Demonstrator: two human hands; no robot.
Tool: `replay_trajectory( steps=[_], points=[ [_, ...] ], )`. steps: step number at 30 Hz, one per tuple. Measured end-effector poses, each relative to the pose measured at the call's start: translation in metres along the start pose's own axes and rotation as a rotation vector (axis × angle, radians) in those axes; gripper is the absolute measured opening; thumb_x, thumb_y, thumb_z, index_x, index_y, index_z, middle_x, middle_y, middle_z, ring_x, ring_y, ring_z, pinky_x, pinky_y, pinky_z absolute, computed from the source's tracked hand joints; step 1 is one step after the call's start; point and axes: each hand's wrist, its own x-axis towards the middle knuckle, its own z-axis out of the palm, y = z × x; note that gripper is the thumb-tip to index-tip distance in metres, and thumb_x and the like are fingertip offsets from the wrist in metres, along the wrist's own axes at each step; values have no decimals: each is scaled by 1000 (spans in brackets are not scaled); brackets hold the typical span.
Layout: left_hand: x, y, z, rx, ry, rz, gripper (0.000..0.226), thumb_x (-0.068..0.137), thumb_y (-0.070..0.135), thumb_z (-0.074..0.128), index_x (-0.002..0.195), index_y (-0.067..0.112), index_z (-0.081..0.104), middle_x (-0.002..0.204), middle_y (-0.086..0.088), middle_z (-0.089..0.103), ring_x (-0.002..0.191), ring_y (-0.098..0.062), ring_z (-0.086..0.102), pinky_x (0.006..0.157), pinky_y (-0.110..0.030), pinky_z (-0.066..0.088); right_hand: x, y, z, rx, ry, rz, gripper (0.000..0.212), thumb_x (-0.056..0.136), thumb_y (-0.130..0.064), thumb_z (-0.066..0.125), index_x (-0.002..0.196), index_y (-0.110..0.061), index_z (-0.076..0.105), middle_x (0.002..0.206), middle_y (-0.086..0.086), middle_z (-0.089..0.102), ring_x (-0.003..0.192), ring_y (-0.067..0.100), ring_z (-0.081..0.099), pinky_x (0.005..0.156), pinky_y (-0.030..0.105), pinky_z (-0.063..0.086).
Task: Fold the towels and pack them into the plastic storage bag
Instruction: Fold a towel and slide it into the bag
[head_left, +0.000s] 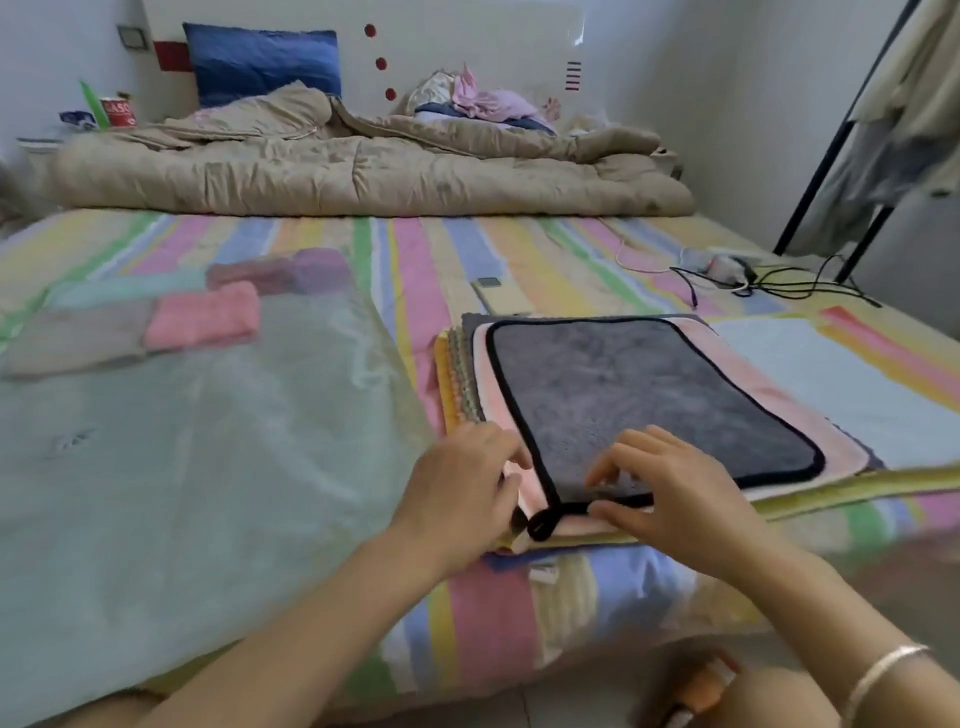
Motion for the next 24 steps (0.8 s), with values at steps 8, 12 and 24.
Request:
replay_trajectory(
  steps=[8,12,24],
  points=[
    [36,-9,19,-212,-402,68,38,72,10,55,106,24,67,104,11,69,99,-4,61,87,-28,49,7,32,21,7,24,-193,17,85,-39,52,81,-30,66,78,-16,58,71,10,54,51,25,45],
    [42,-12,13,-467,-422,-86,34,76,19,80,104,16,60,98,10,71,94,1,66,86,-24,51,12,38,31,232,104,20,23,81,-43,48,70,-30,64,67,-18,58,65,4,53,53,25,44],
    [34,23,54,-199,120,-179,28,76,32,76,100,32,61,86,16,69,87,1,65,79,-29,52,11,43,35,478,46,186,16,83,-35,57,73,-28,68,68,-16,64,68,5,58,64,26,44]
  ],
)
